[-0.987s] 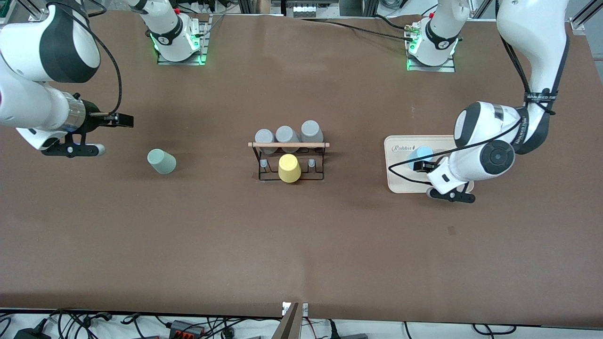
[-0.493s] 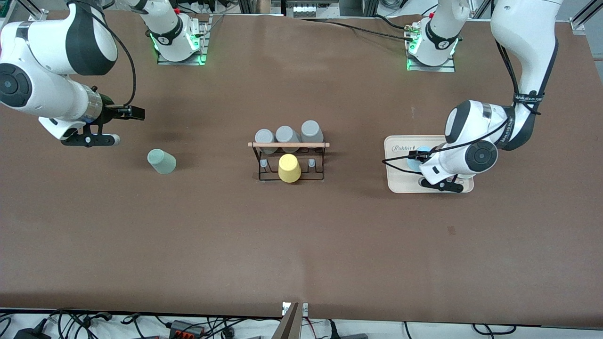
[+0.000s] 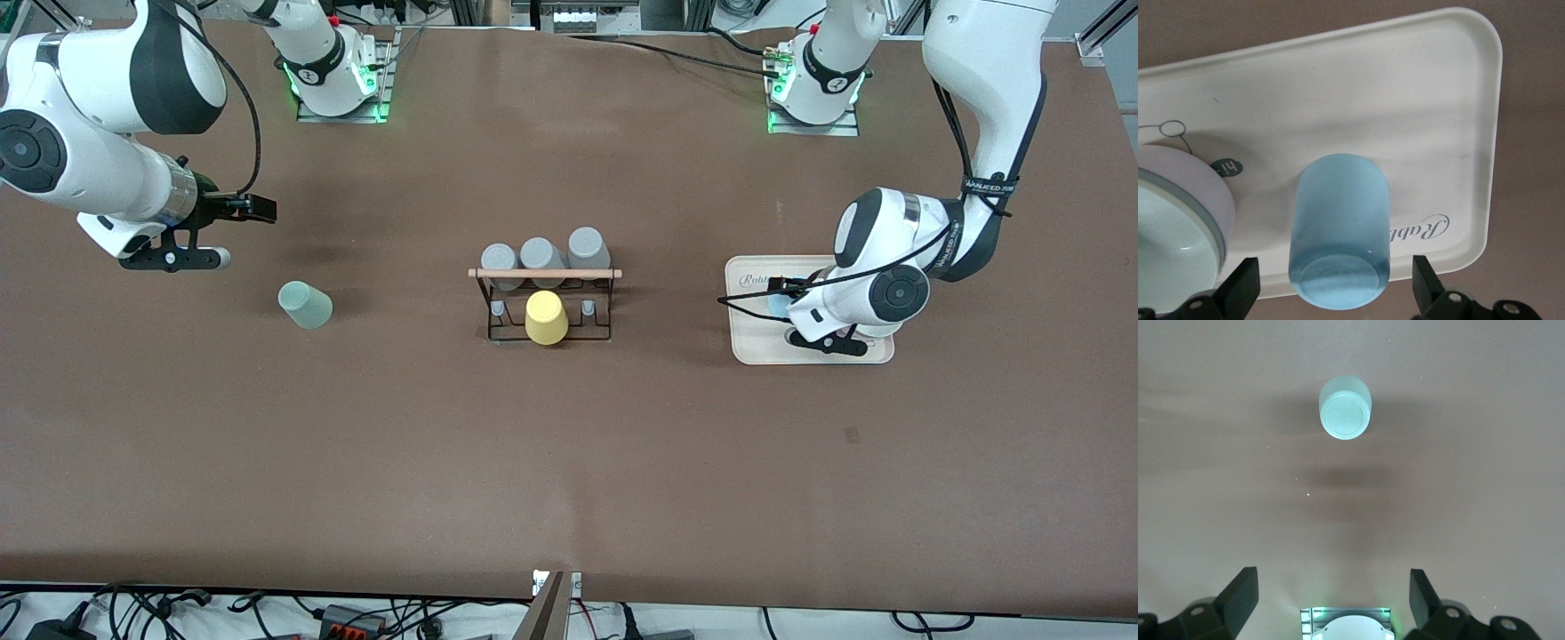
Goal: Hang scattered cups on rack with three cups
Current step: 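Close the left gripper on the blue cup while the right gripper lowers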
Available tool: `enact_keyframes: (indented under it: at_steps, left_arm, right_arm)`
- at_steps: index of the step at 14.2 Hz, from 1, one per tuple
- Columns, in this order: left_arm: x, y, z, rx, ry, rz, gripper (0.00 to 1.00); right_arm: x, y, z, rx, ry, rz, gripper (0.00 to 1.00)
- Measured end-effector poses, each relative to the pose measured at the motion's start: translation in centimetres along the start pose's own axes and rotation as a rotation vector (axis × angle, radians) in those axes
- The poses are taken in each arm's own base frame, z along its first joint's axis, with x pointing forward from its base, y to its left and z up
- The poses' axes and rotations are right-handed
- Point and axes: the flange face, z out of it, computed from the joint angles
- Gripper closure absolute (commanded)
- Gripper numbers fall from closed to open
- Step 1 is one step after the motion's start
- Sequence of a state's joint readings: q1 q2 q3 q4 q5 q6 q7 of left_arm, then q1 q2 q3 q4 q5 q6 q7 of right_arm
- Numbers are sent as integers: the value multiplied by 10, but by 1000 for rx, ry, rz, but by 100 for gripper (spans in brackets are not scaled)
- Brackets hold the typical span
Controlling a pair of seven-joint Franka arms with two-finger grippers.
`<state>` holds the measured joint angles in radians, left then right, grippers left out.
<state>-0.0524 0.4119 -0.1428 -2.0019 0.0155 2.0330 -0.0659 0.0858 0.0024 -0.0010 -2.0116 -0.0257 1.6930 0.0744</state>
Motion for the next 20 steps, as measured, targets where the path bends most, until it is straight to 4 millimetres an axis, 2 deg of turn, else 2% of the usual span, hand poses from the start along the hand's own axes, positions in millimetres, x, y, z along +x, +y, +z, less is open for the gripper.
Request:
enact_keyframes:
  at_steps: [6,7,9,11,14,16,17,20]
  left_arm:
    - [-1,0,4,0,-8,0,12]
    - [-2,0,5,0,-10,-1,24]
    - [-2,0,6,0,-12,-2,32]
    - [-2,0,6,0,-12,-2,47]
    - [-1,0,2,0,-4,-3,61]
    - [4,0,-12,-1,12,-4,65]
    - [7,0,-26,-1,18,-5,65]
    - [18,4,-98,-2,56,0,67]
  right_arm:
    - [0,-7,2,-4,-3,-13,0]
    - [0,-10,2,-6,1,-20,0]
    - [2,-15,1,-7,22,-29,0]
    - [5,-25,8,-9,57,-46,0]
    - [13,-42,44,-5,161,-79,0]
    - [16,-44,70,-2,225,-96,0]
    - [18,-43,80,-2,241,-103,0]
    - [24,-35,92,0,249,-103,0]
